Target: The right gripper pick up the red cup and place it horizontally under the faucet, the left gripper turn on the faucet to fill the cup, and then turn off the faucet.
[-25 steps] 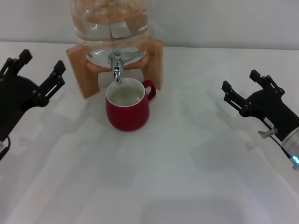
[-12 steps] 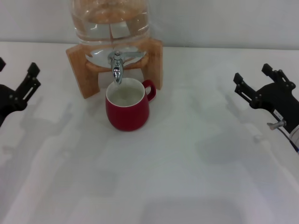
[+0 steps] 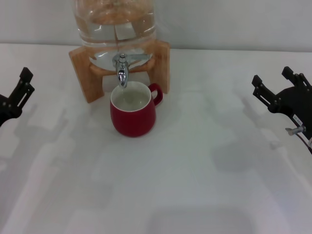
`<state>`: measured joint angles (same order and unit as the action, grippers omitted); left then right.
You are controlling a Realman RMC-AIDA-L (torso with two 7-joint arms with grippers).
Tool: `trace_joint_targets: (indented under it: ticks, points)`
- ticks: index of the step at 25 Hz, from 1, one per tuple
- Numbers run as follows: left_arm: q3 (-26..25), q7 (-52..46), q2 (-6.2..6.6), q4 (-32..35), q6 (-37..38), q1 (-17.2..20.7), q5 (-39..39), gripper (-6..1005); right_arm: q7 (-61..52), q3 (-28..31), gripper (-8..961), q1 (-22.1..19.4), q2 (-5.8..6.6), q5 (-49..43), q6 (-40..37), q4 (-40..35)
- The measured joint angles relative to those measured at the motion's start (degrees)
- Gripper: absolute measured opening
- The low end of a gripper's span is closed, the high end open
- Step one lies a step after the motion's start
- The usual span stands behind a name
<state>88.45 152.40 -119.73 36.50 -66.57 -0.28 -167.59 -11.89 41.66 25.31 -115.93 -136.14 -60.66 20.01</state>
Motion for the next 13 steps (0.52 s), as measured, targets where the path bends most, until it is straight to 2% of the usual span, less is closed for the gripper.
trace_joint_targets:
  ticks: [13]
  points:
    - [0.0, 1.2, 0.03, -0.6, -1.1, -0.8, -0.1, 847, 0.0, -0.3, 840, -0.3, 0.0, -0.1, -0.6, 0.0]
